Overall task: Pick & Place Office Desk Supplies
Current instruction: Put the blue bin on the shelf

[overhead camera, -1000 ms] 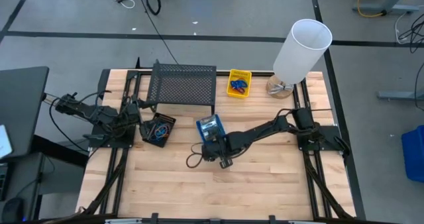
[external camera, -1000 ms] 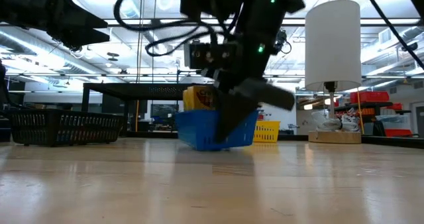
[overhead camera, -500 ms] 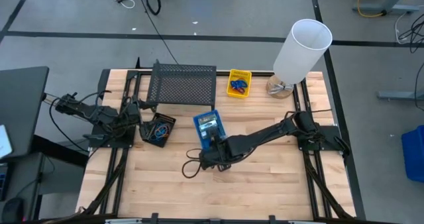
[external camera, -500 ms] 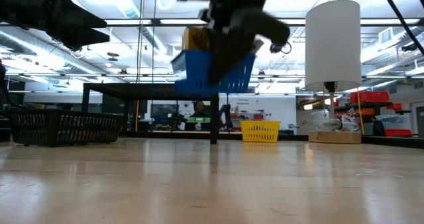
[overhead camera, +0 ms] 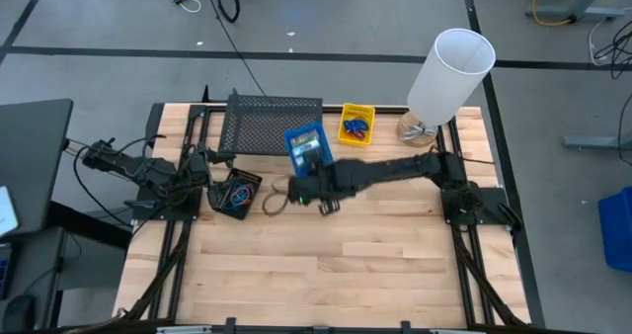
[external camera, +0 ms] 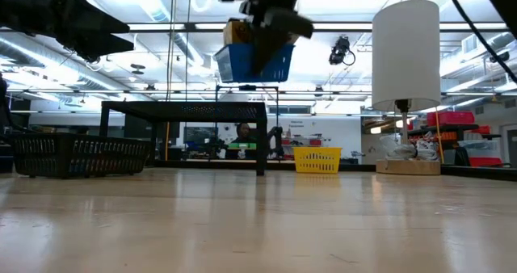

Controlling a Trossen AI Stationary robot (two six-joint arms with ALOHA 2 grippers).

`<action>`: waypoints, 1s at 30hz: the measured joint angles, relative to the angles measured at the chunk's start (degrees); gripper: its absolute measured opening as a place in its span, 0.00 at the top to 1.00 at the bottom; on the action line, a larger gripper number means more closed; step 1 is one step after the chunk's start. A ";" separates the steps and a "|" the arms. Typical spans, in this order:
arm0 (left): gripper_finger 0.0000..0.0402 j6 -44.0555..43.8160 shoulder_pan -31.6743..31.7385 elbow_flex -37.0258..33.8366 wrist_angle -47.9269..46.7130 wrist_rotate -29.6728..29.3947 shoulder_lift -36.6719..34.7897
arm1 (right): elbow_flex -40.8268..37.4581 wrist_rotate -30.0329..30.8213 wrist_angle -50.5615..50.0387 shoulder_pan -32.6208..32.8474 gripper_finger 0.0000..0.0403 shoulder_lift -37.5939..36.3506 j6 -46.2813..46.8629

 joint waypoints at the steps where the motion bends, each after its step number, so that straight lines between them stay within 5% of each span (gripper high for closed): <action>1: 0.17 0.00 0.00 0.00 -0.02 0.00 0.00 | 0.33 -0.44 0.04 -1.16 1.00 -0.01 -1.10; 18: 0.17 0.24 0.00 0.02 -0.02 0.60 0.00 | 3.24 -21.51 8.27 -18.06 1.00 -0.09 -6.41; 30: 0.17 0.23 0.00 0.02 -0.02 0.59 0.00 | 3.24 -25.19 10.70 -18.97 1.00 1.25 -7.07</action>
